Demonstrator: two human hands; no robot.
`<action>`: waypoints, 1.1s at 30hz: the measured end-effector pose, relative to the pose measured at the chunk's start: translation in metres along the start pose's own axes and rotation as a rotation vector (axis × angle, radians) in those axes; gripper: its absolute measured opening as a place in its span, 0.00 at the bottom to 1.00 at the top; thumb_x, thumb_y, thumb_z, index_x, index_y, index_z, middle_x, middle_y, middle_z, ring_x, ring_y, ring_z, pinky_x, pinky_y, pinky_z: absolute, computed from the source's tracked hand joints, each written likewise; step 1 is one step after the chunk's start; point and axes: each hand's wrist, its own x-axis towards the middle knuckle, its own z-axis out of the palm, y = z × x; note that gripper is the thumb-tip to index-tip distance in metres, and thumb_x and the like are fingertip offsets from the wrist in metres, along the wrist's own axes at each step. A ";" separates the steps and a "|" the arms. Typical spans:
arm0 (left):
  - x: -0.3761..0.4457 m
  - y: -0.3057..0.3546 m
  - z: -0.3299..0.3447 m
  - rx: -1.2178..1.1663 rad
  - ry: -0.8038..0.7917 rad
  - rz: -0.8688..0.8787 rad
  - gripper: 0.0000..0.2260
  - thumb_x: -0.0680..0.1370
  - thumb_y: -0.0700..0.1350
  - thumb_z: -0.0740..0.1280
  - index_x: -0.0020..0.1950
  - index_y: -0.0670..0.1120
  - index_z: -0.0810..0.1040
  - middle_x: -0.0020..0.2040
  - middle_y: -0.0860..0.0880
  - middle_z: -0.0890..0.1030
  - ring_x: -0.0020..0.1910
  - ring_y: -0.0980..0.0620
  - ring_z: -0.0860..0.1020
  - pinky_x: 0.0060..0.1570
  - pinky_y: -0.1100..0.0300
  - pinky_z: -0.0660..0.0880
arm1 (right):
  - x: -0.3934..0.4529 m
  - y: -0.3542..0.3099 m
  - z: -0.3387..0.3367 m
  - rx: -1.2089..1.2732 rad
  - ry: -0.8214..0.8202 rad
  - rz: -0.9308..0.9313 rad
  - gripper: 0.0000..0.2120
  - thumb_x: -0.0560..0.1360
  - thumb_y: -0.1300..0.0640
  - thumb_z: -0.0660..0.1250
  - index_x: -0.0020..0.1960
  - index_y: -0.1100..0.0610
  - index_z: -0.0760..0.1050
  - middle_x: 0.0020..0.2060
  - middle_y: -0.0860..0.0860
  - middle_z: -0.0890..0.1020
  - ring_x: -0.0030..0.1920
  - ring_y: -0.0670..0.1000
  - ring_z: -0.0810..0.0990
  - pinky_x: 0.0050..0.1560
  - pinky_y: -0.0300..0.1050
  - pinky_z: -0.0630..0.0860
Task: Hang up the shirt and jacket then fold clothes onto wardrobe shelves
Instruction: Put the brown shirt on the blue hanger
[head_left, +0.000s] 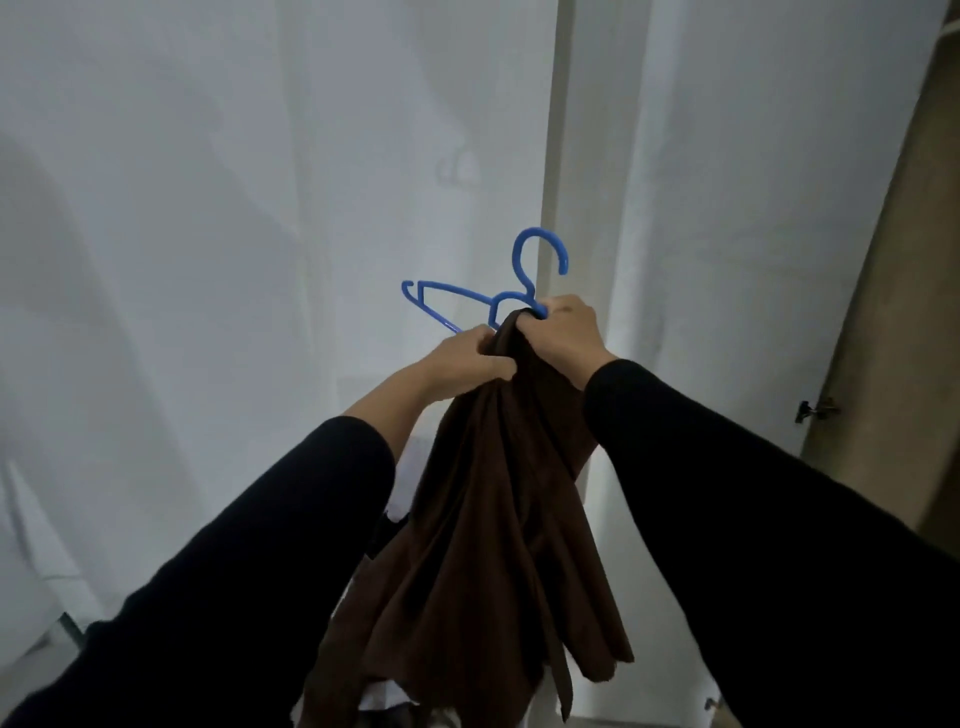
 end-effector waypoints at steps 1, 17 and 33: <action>0.001 0.004 0.007 0.015 -0.057 0.012 0.22 0.67 0.50 0.67 0.58 0.47 0.70 0.52 0.48 0.76 0.51 0.50 0.75 0.51 0.59 0.73 | -0.002 0.002 0.000 0.009 0.001 0.007 0.11 0.77 0.58 0.62 0.38 0.60 0.73 0.30 0.50 0.72 0.32 0.46 0.70 0.40 0.39 0.70; -0.002 0.004 -0.006 -0.461 0.495 -0.175 0.11 0.78 0.37 0.56 0.54 0.44 0.76 0.47 0.44 0.80 0.49 0.42 0.78 0.51 0.52 0.76 | -0.027 0.052 -0.038 0.148 -0.416 0.134 0.19 0.71 0.49 0.72 0.54 0.61 0.77 0.42 0.48 0.78 0.42 0.48 0.75 0.41 0.41 0.74; -0.011 -0.035 -0.064 -0.053 0.430 -0.201 0.12 0.78 0.40 0.57 0.59 0.44 0.74 0.51 0.46 0.77 0.49 0.46 0.75 0.46 0.56 0.73 | -0.002 -0.005 -0.004 0.116 -0.092 0.056 0.13 0.76 0.56 0.63 0.33 0.57 0.68 0.29 0.51 0.69 0.32 0.48 0.69 0.35 0.38 0.68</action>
